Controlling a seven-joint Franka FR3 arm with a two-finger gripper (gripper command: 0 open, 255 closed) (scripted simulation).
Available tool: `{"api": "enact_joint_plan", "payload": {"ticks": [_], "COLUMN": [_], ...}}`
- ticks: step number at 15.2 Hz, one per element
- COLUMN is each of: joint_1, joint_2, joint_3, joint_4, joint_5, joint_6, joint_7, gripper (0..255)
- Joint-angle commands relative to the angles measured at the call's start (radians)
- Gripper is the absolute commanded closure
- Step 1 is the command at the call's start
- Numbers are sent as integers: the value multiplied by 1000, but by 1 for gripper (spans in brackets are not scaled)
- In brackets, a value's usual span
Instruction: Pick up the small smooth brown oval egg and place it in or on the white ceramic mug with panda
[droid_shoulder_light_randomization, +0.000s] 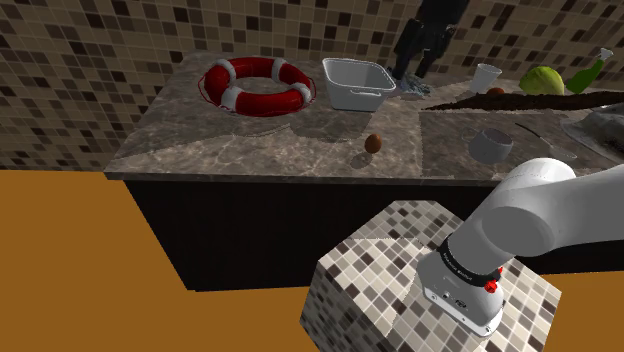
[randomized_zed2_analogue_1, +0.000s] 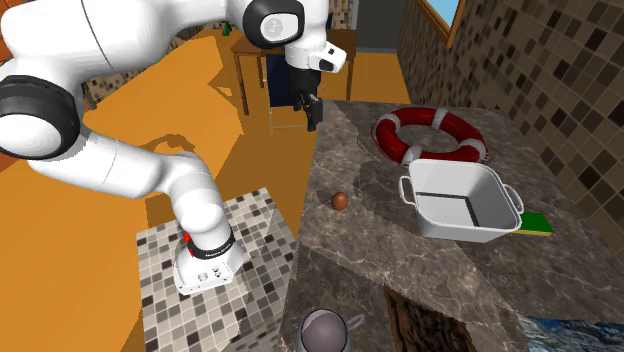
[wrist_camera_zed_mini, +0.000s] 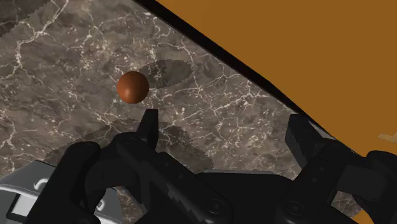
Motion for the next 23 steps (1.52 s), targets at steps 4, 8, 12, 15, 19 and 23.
{"api": "enact_joint_plan", "payload": {"ticks": [4,8,12,15,19,23], "joint_1": [-9,-21,-29,-32,-24,-9], "joint_2": [8,43,109,179,300,383], "joint_3": [-33,-80,-131,-172,-232,-263], "joint_4": [-84,-179,-252,-291,-319,-334], "joint_5": [-17,-36,-51,-54,-40,-14], "joint_6": [98,235,380,493,647,745], "joint_7": [-48,-113,-182,-238,-322,-371], "gripper": [0,0,0,0,0,0]}}
